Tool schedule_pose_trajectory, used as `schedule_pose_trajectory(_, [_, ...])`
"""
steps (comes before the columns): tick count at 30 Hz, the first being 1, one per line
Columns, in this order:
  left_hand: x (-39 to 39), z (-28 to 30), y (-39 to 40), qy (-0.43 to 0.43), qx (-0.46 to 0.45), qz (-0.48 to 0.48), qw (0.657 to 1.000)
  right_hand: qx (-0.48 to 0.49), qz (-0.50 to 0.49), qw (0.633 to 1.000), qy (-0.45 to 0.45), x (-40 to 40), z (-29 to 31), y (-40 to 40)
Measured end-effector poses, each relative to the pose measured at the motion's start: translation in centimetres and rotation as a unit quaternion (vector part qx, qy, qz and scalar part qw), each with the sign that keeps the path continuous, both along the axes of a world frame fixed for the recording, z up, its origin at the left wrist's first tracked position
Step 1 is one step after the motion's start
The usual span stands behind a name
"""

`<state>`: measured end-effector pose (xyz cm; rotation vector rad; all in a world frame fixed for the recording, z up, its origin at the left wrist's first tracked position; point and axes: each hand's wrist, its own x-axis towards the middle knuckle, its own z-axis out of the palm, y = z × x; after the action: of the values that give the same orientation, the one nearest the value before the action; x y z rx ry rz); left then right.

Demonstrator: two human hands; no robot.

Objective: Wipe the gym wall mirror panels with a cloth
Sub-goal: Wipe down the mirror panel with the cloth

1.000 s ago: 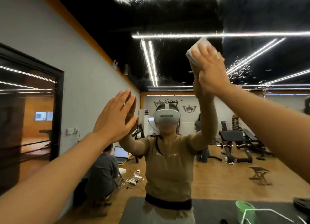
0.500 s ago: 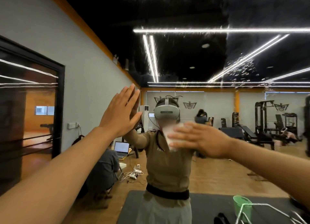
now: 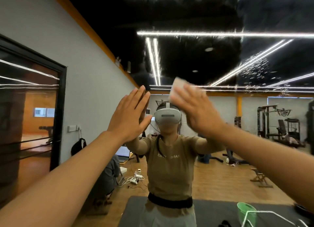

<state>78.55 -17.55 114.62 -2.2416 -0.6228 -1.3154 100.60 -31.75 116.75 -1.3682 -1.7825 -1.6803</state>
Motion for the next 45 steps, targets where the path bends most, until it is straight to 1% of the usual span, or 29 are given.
schedule_pose_trajectory(2, [-0.2, 0.1, 0.2, 0.008, 0.003, -0.008, 1.0, -0.087, -0.03, 0.991, -0.095, 0.8, -5.6, -0.6])
schedule_pose_trajectory(4, [-0.6, 0.4, 0.4, 0.019, 0.01, -0.012, 1.0, -0.167, -0.067, 0.965, -0.191, 1.6, -8.9, -1.5])
schedule_pose_trajectory(6, [-1.0, 0.6, 0.7, 0.031, 0.024, -0.013, 0.999, -0.21, -0.079, 0.937, -0.266, 1.8, -8.7, -2.1])
schedule_pose_trajectory(8, [-1.2, 0.7, 0.7, 0.042, 0.036, -0.015, 0.998, -0.233, -0.072, 0.927, -0.285, 1.9, -6.2, -2.0])
schedule_pose_trajectory(9, [-1.4, 0.7, 0.8, 0.046, 0.039, -0.016, 0.998, -0.23, -0.069, 0.931, -0.273, 1.6, -4.5, -1.6])
schedule_pose_trajectory(11, [-1.6, 0.8, 0.9, 0.05, 0.044, -0.019, 0.998, -0.182, -0.058, 0.959, -0.209, 0.5, -0.6, -0.7])
schedule_pose_trajectory(13, [-1.7, 0.9, 1.1, 0.052, 0.047, -0.021, 0.997, -0.099, -0.038, 0.988, -0.112, -0.9, 4.0, 0.0])
schedule_pose_trajectory(14, [-1.7, 1.0, 1.1, 0.053, 0.05, -0.021, 0.997, -0.057, -0.036, 0.996, -0.058, -1.6, 6.4, 0.2])
schedule_pose_trajectory(16, [-1.8, 1.0, 1.2, 0.056, 0.05, -0.023, 0.997, 0.008, -0.037, 0.998, 0.056, -2.7, 10.4, 0.7])
schedule_pose_trajectory(18, [-1.8, 1.0, 1.3, 0.053, 0.045, -0.033, 0.997, 0.057, -0.032, 0.989, 0.133, -3.4, 12.6, 1.8])
schedule_pose_trajectory(20, [-1.8, 1.0, 1.2, 0.052, 0.047, -0.038, 0.997, 0.083, -0.024, 0.983, 0.164, -4.2, 12.3, 2.9])
schedule_pose_trajectory(21, [-1.8, 0.9, 1.2, 0.052, 0.048, -0.039, 0.997, 0.083, -0.017, 0.984, 0.158, -4.5, 11.3, 3.2])
schedule_pose_trajectory(22, [-1.8, 0.9, 1.3, 0.052, 0.048, -0.039, 0.997, 0.067, -0.011, 0.989, 0.133, -4.7, 9.8, 3.3])
schedule_pose_trajectory(25, [-1.8, 0.9, 1.5, 0.055, 0.053, -0.04, 0.996, -0.037, -0.002, 0.999, 0.003, -4.0, 3.8, 2.5])
schedule_pose_trajectory(28, [-2.0, 1.0, 1.7, 0.062, 0.056, -0.04, 0.996, -0.119, -0.043, 0.984, -0.124, -2.3, -0.8, 1.0])
schedule_pose_trajectory(31, [-2.0, 1.1, 1.8, 0.069, 0.057, -0.027, 0.996, -0.196, -0.098, 0.951, -0.217, -1.1, -1.7, -0.3])
schedule_pose_trajectory(33, [-2.0, 1.2, 1.8, 0.078, 0.05, -0.03, 0.995, -0.218, -0.11, 0.937, -0.249, -0.8, -0.3, -0.5])
schedule_pose_trajectory(34, [-2.2, 1.2, 1.9, 0.084, 0.049, -0.037, 0.995, -0.215, -0.107, 0.937, -0.255, -0.9, 0.7, -0.3])
schedule_pose_trajectory(36, [-2.8, 1.1, 2.3, 0.074, 0.068, -0.065, 0.993, -0.181, -0.092, 0.952, -0.231, -1.5, 2.8, 0.4])
schedule_pose_trajectory(37, [-3.3, 1.0, 2.6, 0.051, 0.077, -0.08, 0.993, -0.153, -0.086, 0.964, -0.199, -2.1, 3.9, 0.9])
schedule_pose_trajectory(40, [-5.6, 0.3, 4.2, -0.059, 0.041, -0.086, 0.994, -0.076, -0.061, 0.994, -0.04, -4.5, 7.5, 2.4])
schedule_pose_trajectory(43, [-8.5, -0.3, 6.8, -0.147, -0.011, -0.047, 0.988, -0.002, -0.027, 0.994, 0.103, -7.2, 10.8, 4.5])
schedule_pose_trajectory(45, [-10.3, -0.4, 8.7, -0.169, -0.037, -0.017, 0.985, 0.028, -0.011, 0.988, 0.151, -8.7, 12.5, 5.9])
